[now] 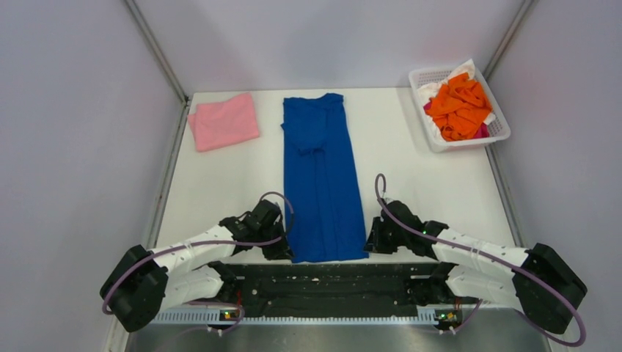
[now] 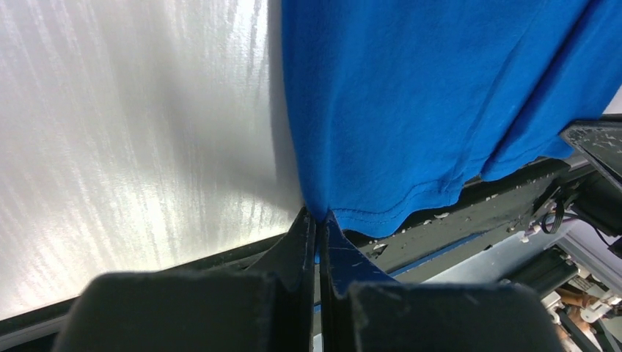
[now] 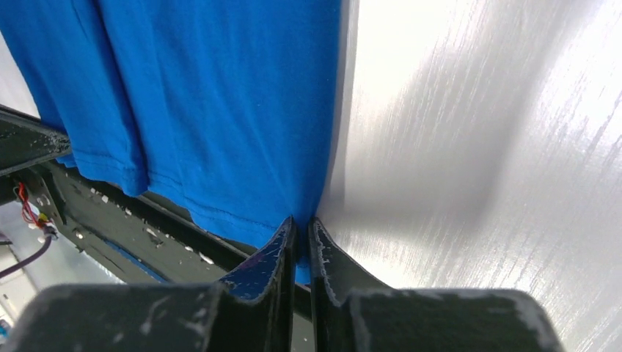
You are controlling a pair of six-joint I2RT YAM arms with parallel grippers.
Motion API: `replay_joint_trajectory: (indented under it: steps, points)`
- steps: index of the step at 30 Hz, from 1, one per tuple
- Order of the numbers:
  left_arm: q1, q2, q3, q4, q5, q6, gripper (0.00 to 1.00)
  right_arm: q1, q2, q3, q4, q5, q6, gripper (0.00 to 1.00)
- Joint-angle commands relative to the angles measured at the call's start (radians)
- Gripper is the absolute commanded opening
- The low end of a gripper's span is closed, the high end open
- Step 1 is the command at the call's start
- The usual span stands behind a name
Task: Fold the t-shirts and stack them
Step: Grab the bottom of the folded rectangular tshirt with both arms, then fold the folded rectangular tshirt in 1/3 of the way
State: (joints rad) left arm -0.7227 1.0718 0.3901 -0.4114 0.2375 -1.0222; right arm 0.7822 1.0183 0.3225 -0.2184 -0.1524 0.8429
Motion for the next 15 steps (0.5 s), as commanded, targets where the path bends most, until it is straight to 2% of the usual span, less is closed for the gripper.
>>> replay_joint_trajectory:
  steps: [1, 3, 5, 9, 15]
  points:
    - [-0.005, -0.026, 0.017, 0.051, 0.066, 0.01, 0.0, -0.004, -0.023, 0.017, -0.005, -0.009, 0.004, 0.06]
    - [-0.004, -0.029, 0.036, 0.075, 0.09, 0.013, 0.0, -0.004, -0.026, 0.045, 0.023, -0.006, 0.001, 0.0]
    - [-0.005, -0.022, 0.075, 0.078, 0.102, 0.023, 0.0, -0.003, -0.019, 0.086, 0.037, 0.009, -0.007, 0.0]
    - [0.005, 0.028, 0.169, 0.081, 0.0, 0.084, 0.0, -0.013, 0.02, 0.184, 0.031, 0.093, -0.029, 0.0]
    - [0.122, 0.193, 0.368, 0.102, 0.01, 0.193, 0.0, -0.116, 0.122, 0.287, 0.056, 0.096, -0.04, 0.0]
